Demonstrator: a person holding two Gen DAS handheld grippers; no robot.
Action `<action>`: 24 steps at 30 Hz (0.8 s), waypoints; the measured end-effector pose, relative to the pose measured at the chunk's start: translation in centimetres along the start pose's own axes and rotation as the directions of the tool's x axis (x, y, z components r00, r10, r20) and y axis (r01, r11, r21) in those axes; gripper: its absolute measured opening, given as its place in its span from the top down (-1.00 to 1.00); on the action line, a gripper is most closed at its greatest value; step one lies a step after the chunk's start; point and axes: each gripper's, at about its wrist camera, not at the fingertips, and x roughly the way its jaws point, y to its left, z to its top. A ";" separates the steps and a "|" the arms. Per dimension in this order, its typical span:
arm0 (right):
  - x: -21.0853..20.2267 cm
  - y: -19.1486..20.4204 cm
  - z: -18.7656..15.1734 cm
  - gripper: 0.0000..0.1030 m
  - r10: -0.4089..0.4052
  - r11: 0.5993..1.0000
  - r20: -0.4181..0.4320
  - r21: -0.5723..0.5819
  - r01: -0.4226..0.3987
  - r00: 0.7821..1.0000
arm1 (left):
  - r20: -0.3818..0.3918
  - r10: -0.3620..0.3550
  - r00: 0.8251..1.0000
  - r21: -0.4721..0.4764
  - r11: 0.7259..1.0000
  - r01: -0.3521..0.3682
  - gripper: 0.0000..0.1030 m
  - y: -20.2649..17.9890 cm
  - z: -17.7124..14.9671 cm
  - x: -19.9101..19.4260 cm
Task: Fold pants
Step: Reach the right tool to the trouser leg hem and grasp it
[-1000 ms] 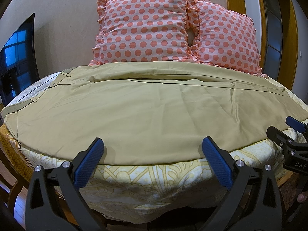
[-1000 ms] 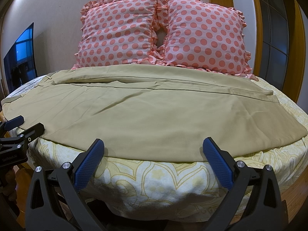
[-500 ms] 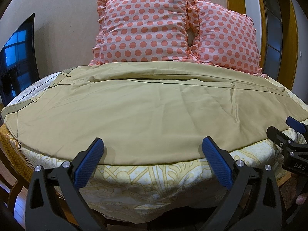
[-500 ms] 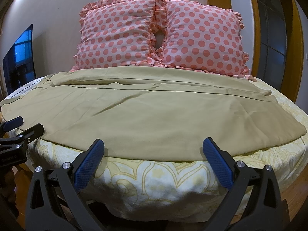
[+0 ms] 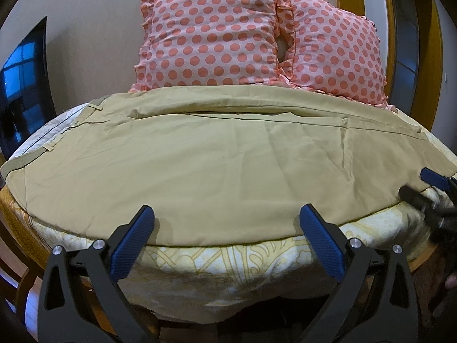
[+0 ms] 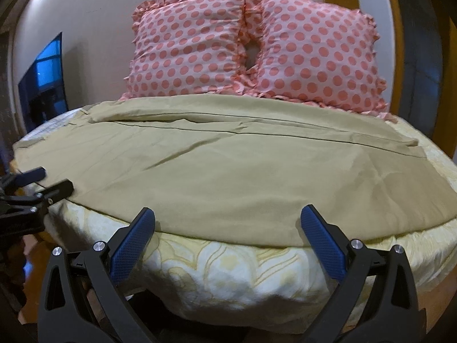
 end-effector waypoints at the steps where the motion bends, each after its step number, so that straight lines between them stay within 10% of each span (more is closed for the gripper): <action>1: -0.3 -1.2 1.2 -0.97 -0.002 1.000 0.027 0.031 0.001 1.000 | 0.012 -0.003 1.000 0.002 1.000 0.003 -0.96 0.1 0.4 -0.3; 5: 0.9 -8.0 8.5 -0.97 -0.046 0.983 0.066 0.181 0.033 0.997 | 0.099 0.063 0.993 0.009 0.998 -0.064 -0.96 0.7 4.3 -0.4; 10: 8.2 -18.0 15.2 -0.97 -0.168 0.894 -0.082 0.408 0.187 0.982 | 0.079 0.094 0.992 -0.048 0.995 -0.091 -0.96 1.7 9.1 3.4; 15: 18.0 -27.0 18.4 -0.22 -0.325 0.719 -0.358 0.507 0.475 0.875 | 0.006 0.088 0.996 -0.133 0.987 -0.086 -0.96 3.6 11.8 7.8; 21: 25.1 -30.9 19.3 -0.23 -0.384 0.622 -0.488 0.491 0.610 0.784 | -0.101 -0.043 0.994 -0.273 0.962 0.014 -0.96 6.0 11.1 10.6; 24: 26.9 -29.7 19.2 -0.19 -0.514 0.640 -0.501 0.316 0.700 0.696 | -0.146 -0.085 0.986 -0.335 0.942 0.031 -0.96 6.9 10.3 11.6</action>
